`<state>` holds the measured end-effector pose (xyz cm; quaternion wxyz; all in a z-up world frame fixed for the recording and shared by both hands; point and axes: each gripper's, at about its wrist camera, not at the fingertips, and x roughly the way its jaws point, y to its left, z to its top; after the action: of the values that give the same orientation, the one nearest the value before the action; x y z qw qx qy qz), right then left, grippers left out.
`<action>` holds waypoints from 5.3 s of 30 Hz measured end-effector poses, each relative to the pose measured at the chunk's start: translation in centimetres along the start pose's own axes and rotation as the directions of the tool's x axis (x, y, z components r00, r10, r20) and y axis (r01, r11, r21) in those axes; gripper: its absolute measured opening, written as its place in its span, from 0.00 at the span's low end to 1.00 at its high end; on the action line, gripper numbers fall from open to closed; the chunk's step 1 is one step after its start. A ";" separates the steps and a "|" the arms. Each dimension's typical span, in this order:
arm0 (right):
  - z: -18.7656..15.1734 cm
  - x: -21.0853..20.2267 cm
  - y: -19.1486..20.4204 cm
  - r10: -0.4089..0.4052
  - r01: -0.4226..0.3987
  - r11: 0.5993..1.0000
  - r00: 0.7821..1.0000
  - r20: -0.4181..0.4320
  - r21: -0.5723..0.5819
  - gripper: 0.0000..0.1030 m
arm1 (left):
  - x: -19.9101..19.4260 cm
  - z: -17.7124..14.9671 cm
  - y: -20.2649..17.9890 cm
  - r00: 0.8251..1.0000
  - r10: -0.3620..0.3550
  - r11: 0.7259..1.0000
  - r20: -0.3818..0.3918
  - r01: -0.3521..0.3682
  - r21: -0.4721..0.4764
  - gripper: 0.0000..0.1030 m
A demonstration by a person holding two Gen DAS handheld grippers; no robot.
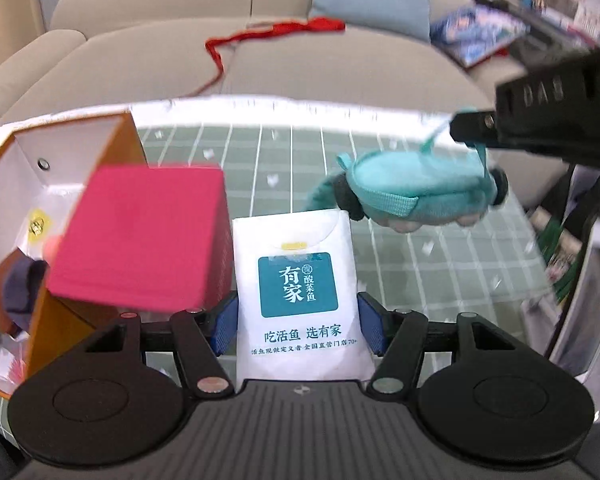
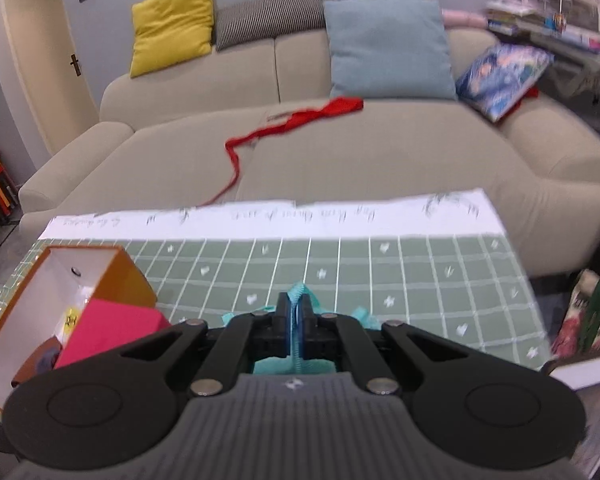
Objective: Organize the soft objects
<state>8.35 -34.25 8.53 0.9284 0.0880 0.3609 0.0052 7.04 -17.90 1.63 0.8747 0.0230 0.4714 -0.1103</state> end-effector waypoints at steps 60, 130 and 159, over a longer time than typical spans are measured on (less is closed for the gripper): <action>-0.9 19.9 31.6 0.085 -0.223 0.848 0.953 -0.292 -0.481 0.01 | 4.3 8.5 32.1 0.999 0.017 0.978 0.048 -0.007 -0.207 0.69; -7.1 18.4 32.4 0.100 -0.476 0.723 0.789 -0.606 -0.501 0.46 | 6.5 9.2 28.9 0.997 0.064 0.997 -0.035 -0.063 0.050 0.88; -3.6 18.9 30.9 -0.015 -0.274 0.764 0.898 -0.440 -0.585 0.42 | 3.6 8.4 32.1 0.999 -0.036 0.997 -0.019 0.035 -0.066 0.90</action>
<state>21.57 -1.86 -1.54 0.8005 -0.2075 0.5213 0.2108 22.70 11.58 1.26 0.8681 -0.0130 0.4839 -0.1100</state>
